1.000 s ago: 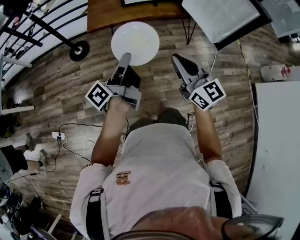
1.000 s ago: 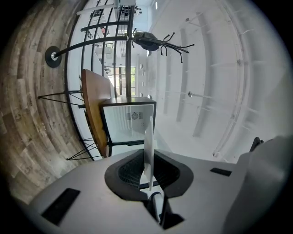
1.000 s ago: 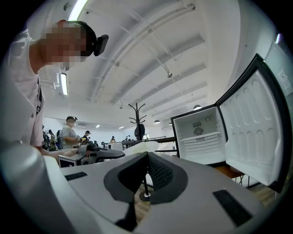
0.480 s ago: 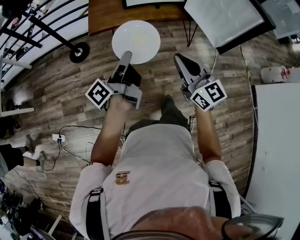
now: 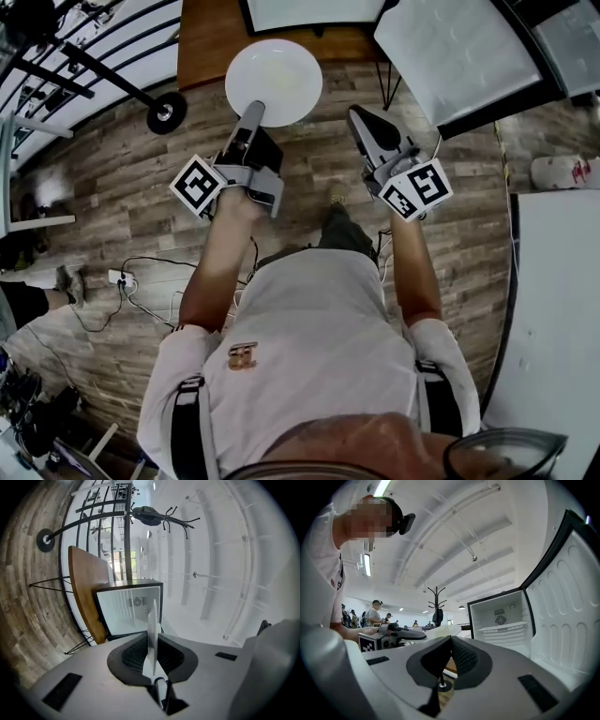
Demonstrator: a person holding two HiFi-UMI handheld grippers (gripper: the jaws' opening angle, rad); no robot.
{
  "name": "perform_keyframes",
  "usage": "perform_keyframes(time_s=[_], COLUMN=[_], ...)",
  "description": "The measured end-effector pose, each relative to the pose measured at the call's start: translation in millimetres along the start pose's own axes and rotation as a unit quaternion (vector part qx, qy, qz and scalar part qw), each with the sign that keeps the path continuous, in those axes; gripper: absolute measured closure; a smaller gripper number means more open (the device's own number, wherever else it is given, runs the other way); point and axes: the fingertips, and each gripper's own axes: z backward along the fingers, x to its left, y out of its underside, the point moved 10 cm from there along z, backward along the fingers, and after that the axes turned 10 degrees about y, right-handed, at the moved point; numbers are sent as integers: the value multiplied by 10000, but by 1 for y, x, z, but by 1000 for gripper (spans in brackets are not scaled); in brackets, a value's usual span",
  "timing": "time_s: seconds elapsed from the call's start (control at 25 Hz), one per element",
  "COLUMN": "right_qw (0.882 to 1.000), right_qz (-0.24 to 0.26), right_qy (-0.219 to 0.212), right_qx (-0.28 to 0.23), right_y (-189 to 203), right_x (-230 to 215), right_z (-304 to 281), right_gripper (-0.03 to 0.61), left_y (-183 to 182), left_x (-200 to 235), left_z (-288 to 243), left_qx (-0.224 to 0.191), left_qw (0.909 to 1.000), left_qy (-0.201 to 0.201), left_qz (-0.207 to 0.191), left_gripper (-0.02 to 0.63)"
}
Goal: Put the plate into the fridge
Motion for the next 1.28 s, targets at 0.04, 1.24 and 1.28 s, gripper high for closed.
perform_keyframes(time_s=[0.04, 1.24, 1.28], right_qw=[10000, 9990, 9990], right_qz=[26, 264, 259], right_qy=[-5, -231, -235], right_qx=[-7, 273, 277], right_y=[-2, -10, -11], right_x=[-13, -265, -266], right_z=[-6, -134, -138], right_gripper=[546, 546, 546], left_y=[0, 3, 2], left_x=[4, 111, 111], left_z=[-13, -347, -352], left_qx=[-12, -648, -662], left_qw=[10000, 9970, 9969], left_qy=[-20, -343, -362], left_qz=[-16, -244, -221], left_gripper=[568, 568, 568])
